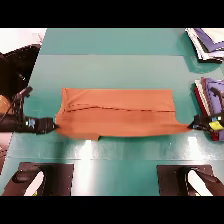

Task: Fold the shirts.

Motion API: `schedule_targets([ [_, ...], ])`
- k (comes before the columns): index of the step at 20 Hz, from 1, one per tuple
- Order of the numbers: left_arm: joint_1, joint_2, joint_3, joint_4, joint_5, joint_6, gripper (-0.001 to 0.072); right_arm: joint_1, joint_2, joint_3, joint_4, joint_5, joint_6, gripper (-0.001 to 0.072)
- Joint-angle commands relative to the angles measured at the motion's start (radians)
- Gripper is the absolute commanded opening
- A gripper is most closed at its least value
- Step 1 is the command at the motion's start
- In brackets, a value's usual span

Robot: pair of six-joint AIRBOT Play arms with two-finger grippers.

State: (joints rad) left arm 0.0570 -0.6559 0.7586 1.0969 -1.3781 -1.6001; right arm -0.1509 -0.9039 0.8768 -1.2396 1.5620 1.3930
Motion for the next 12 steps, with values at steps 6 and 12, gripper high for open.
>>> schedule_targets([
  [6, 0.001, -0.526, 0.227, -0.016, 0.397, 0.143, 0.0028, 0.129, -0.493, 0.37, -0.007, -0.152, 0.005, 0.0014],
  [12, 0.001, -0.759, 0.382, -0.053, 0.481, 0.18, 0.0029, 0.129, -0.682, 0.566, -0.001, -0.145, 0.005, 0.0016],
])
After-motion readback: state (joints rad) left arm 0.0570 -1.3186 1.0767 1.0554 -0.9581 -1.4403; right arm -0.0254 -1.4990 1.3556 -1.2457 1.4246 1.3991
